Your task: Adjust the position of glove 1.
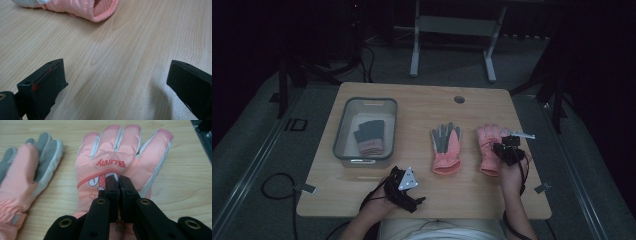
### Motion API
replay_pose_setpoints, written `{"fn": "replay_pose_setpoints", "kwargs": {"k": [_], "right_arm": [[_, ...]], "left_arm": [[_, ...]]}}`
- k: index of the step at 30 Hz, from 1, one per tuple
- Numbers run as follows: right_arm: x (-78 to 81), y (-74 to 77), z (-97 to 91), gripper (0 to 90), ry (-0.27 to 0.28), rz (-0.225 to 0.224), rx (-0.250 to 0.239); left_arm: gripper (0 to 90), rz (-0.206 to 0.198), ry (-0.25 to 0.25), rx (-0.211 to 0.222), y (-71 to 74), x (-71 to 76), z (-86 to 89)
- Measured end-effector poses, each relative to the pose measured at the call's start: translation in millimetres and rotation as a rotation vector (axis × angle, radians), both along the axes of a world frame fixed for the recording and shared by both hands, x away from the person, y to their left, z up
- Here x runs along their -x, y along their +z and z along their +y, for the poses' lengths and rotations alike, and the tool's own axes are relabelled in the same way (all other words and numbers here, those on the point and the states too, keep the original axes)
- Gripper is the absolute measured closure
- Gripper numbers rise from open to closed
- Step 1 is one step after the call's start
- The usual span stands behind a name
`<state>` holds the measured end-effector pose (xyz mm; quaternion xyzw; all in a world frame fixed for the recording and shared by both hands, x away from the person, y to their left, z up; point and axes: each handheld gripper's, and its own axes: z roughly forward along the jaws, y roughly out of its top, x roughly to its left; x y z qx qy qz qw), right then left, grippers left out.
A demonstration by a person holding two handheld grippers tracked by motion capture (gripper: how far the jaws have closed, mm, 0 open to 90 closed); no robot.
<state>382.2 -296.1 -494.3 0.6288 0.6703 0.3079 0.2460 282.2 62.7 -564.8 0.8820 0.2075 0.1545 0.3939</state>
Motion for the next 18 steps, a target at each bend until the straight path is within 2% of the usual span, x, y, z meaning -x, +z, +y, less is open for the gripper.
{"fn": "replay_pose_setpoints", "kwargs": {"k": [4,8,13,15,18], "right_arm": [[-10.1,-16.9,0.6,86.0,-0.011,0.033,0.011],[-15.3,-25.0,-1.3,84.4,-0.007,0.048,0.006],[-20.8,-25.4,-1.9,78.3,0.038,0.063,0.034],[-20.3,-20.5,-4.4,74.5,0.067,0.048,0.032],[-19.6,-10.2,-11.4,69.6,0.142,0.009,0.039]], "left_arm": [[1.9,-0.002,-0.002,-0.007,-0.3,0.5,-0.8],[1.9,-0.001,-0.005,-0.008,-0.1,0.7,-0.7],[1.9,0.001,-0.006,-0.006,0.0,0.4,-0.2],[1.8,0.005,-0.002,-0.002,0.0,0.2,0.1],[1.9,0.008,-0.003,0.002,0.2,-0.1,0.3]]}}
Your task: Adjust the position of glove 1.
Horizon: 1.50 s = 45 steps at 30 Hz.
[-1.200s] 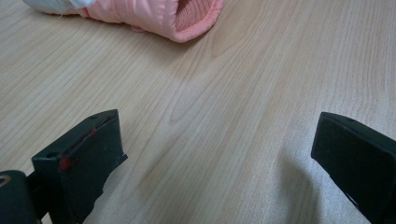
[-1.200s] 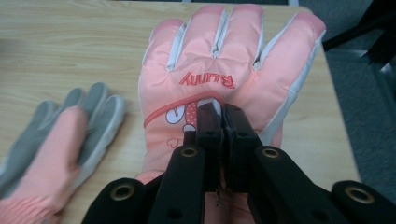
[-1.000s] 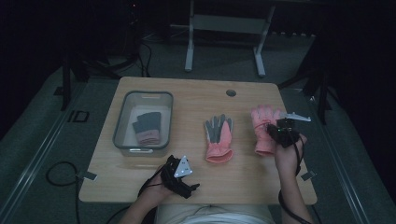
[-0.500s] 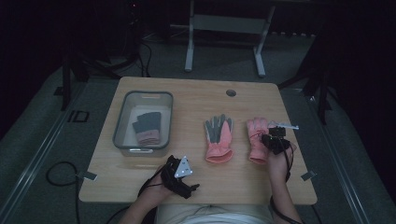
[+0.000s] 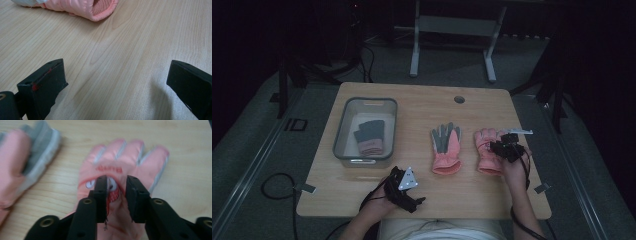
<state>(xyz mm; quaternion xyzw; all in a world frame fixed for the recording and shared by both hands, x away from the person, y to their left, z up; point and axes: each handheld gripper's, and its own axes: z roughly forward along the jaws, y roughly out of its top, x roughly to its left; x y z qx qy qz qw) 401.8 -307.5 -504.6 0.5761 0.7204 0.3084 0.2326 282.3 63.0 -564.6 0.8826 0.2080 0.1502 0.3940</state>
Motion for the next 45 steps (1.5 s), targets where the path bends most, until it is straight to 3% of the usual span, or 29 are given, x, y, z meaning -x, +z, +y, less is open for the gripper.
{"fn": "replay_pose_setpoints", "kwargs": {"k": [3,8,15,20,23,27,31,35,45], "right_arm": [[-0.6,6.8,-4.7,67.3,0.072,-0.027,0.054],[-7.7,11.6,-8.3,58.6,0.148,-0.012,0.037],[-12.3,-3.2,-3.2,60.0,0.171,0.023,0.117],[-10.0,-17.9,1.8,63.3,0.187,0.012,0.169],[-8.3,-21.8,5.7,69.9,0.194,0.001,0.206],[-9.7,-20.5,6.5,81.3,0.156,0.016,0.156],[-11.6,-11.7,3.9,84.4,0.111,0.034,0.095],[-9.1,6.4,5.1,84.6,0.077,0.004,0.083],[-2.6,63.5,30.8,84.9,0.086,-0.084,0.029]], "left_arm": [[1.9,-0.001,-0.001,-0.002,-0.2,-0.7,0.0],[1.9,-0.001,-0.002,-0.008,0.2,-0.1,-0.1],[1.9,0.002,-0.003,-0.010,-0.2,-0.4,-0.3],[1.9,0.002,-0.005,-0.010,-0.2,-0.3,-0.2],[1.8,0.003,-0.005,-0.010,-0.4,-0.5,-0.3],[1.8,0.002,-0.002,-0.005,-0.1,-0.6,0.0],[1.9,0.001,-0.004,-0.010,0.0,-0.3,-0.2],[1.9,0.005,0.001,-0.005,-0.2,-0.8,0.7],[1.9,0.004,0.001,-0.006,0.1,-0.6,0.6]]}}
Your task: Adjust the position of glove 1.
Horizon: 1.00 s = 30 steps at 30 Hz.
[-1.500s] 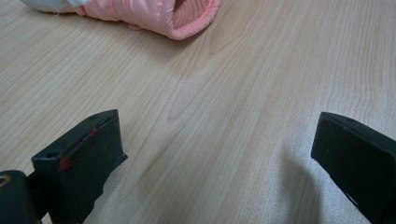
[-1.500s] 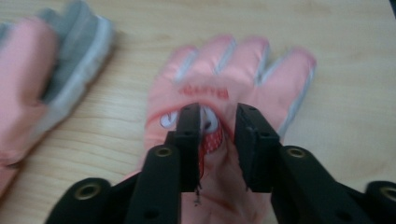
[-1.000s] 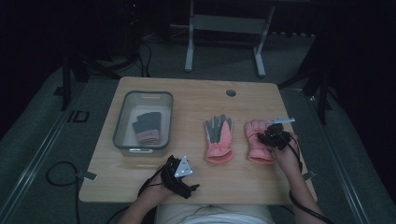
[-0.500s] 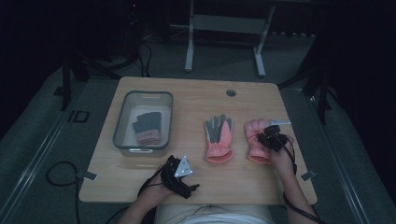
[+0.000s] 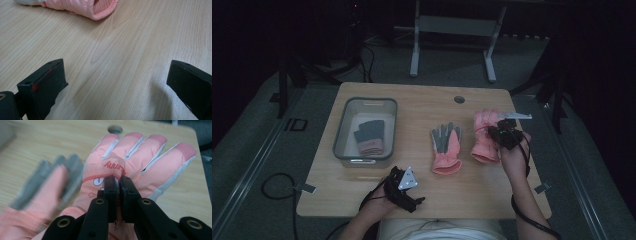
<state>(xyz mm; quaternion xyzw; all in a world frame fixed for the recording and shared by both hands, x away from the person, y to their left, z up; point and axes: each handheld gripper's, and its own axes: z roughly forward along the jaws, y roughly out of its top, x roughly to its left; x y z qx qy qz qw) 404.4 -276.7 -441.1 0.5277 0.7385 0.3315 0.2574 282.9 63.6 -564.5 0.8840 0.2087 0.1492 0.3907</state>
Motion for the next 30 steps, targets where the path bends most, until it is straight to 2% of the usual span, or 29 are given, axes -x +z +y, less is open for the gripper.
{"fn": "replay_pose_setpoints", "kwargs": {"k": [7,8,13,14,15,17,20,23,28,30], "right_arm": [[5.7,24.6,37.0,84.9,0.046,-0.034,-0.030],[5.4,26.1,43.3,84.9,0.052,-0.032,-0.024],[4.4,30.9,74.1,84.9,0.081,-0.024,-0.056],[4.4,30.9,74.1,84.9,0.081,-0.024,-0.056],[6.7,32.7,90.4,84.9,0.107,-0.027,-0.051],[8.4,32.3,99.5,84.9,0.121,-0.025,-0.048],[10.6,26.3,110.7,84.8,0.145,-0.008,-0.045],[12.1,14.5,117.1,84.7,0.162,0.018,-0.021],[8.0,-9.7,119.6,84.6,0.150,0.066,0.029],[3.8,-19.5,119.2,84.5,0.155,0.089,0.026]], "left_arm": [[1.9,-0.001,-0.002,0.002,0.1,0.2,0.5],[1.8,-0.001,-0.001,0.003,0.1,0.3,0.4],[1.9,0.000,-0.001,0.001,-0.1,0.1,0.4],[1.9,0.000,-0.001,0.001,-0.1,0.1,0.4],[1.9,0.001,-0.001,0.005,0.0,-0.2,0.8],[1.9,0.000,-0.002,0.005,0.1,-0.1,1.0],[1.9,-0.001,-0.004,0.003,0.0,0.2,0.7],[1.9,-0.002,-0.003,0.000,0.0,0.1,0.6],[1.9,0.001,-0.003,0.001,-0.1,-0.1,0.4],[1.9,0.002,-0.004,0.001,-0.1,0.0,0.2]]}}
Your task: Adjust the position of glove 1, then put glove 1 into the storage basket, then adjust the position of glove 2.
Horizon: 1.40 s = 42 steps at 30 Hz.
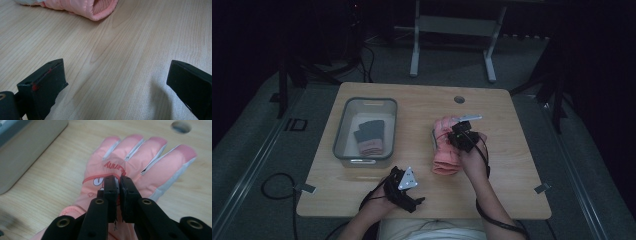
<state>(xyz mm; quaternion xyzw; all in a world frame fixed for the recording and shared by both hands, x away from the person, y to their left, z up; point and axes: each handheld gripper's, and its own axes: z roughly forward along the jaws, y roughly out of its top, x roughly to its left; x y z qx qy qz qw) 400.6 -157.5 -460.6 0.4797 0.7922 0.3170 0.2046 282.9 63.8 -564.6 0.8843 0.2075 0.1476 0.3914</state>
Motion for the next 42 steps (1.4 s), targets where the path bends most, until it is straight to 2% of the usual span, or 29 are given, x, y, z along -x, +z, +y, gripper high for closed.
{"fn": "replay_pose_setpoints", "kwargs": {"k": [7,12,15,17,20,21,22,25,31,33,36,42], "right_arm": [[-7.9,-22.8,0.5,85.1,0.027,0.055,0.015],[-1.8,-25.3,-2.9,84.3,0.115,0.086,-0.006],[-1.9,-25.6,-4.4,82.1,0.116,0.085,-0.003],[-0.3,-20.5,-4.9,75.9,0.121,0.076,-0.018],[2.5,-13.9,-5.4,73.5,0.136,0.061,-0.033],[3.7,-10.4,-6.1,72.4,0.140,0.055,-0.044],[6.3,-2.8,-7.7,70.4,0.151,0.041,-0.052],[8.1,7.5,-12.6,69.2,0.157,0.010,-0.059],[10.3,14.6,-25.6,68.2,0.132,-0.013,-0.069],[12.1,14.4,-27.6,68.2,0.136,-0.018,-0.065],[12.3,13.2,-29.8,68.4,0.137,-0.010,-0.068],[13.4,16.5,-33.0,67.4,0.143,-0.023,-0.064]], "left_arm": [[1.9,-0.007,0.004,-0.010,-0.2,0.4,-0.3],[1.9,-0.005,0.005,-0.003,0.2,0.4,-0.3],[1.9,-0.006,0.012,-0.002,0.8,0.1,-0.9],[1.9,-0.018,0.020,-0.017,1.2,1.2,-1.6],[1.9,-0.020,0.032,-0.011,1.8,2.2,-2.5],[1.9,0.000,0.035,0.017,3.6,2.2,-3.3],[1.9,0.011,0.038,0.034,5.2,2.2,-3.5],[1.9,0.039,0.049,0.101,10.9,1.5,-3.0],[1.9,0.059,0.116,0.200,24.2,0.7,3.2],[1.9,0.056,0.121,0.210,26.6,1.1,3.6],[1.9,0.052,0.126,0.188,28.2,0.1,1.6],[1.9,0.032,0.123,0.219,44.6,-2.8,-1.8]]}}
